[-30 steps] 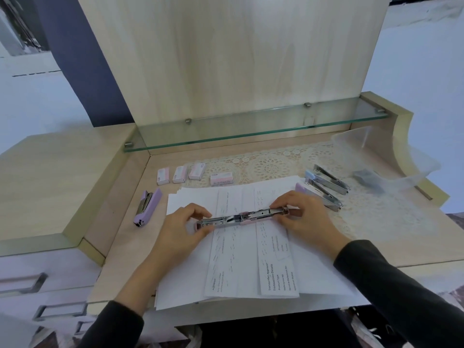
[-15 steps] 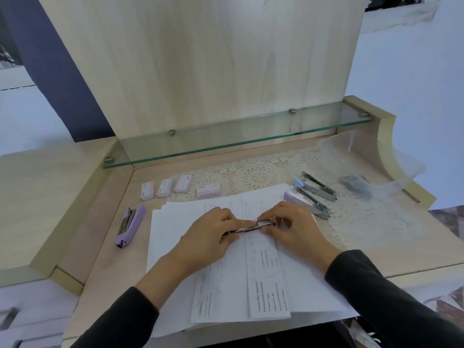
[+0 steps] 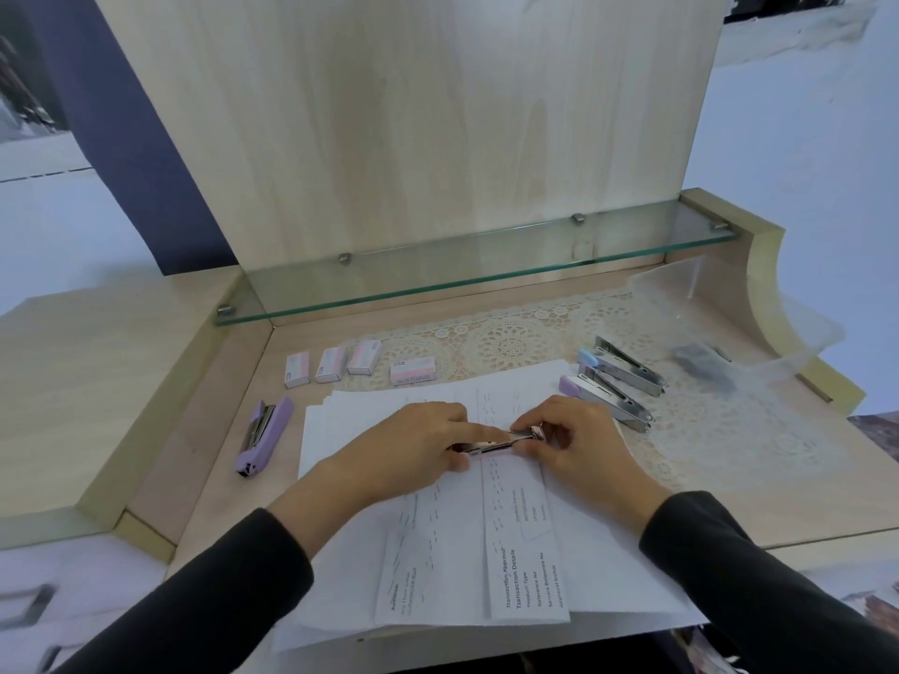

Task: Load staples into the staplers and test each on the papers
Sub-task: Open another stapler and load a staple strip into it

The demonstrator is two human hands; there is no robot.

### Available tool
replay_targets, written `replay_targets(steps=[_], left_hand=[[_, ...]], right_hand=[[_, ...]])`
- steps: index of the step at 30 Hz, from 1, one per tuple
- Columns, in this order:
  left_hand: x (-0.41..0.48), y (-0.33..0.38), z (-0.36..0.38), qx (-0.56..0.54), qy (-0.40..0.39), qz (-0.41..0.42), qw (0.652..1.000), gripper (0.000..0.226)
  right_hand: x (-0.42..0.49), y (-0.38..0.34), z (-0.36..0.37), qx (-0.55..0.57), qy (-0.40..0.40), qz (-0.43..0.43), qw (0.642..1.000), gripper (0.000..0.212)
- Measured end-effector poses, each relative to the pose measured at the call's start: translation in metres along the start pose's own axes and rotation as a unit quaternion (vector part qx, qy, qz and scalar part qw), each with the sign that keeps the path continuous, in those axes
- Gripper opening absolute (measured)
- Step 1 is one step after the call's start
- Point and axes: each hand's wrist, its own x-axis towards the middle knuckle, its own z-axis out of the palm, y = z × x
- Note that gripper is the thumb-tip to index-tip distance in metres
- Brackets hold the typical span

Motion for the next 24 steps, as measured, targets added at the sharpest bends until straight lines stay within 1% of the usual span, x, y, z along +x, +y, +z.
replay_targets(steps=[3,11,16,20,24], left_hand=[[0.0,-0.003,-0.001,-0.013,-0.008,-0.008,1.0,0.04],[-0.005,-0.004,0.001,-0.033,0.032,-0.014,0.999,0.036],[-0.012,-0.004,0.003,-0.057,0.079,-0.018,0.995,0.032],[-0.014,-0.003,0.009,-0.067,0.128,-0.002,0.99,0.028],[-0.014,-0.005,0.019,-0.066,0.185,0.026,0.98,0.019]], right_hand=[[0.0,0.0,0.0,0.0,-0.003,0.003,1.0,0.011],[0.0,0.0,0.0,0.007,-0.006,0.016,1.0,0.011],[-0.001,0.0,0.0,0.013,-0.006,0.025,1.0,0.011],[-0.002,-0.002,-0.001,0.016,-0.007,0.03,0.999,0.011],[-0.002,-0.005,-0.002,0.019,-0.005,0.033,0.999,0.011]])
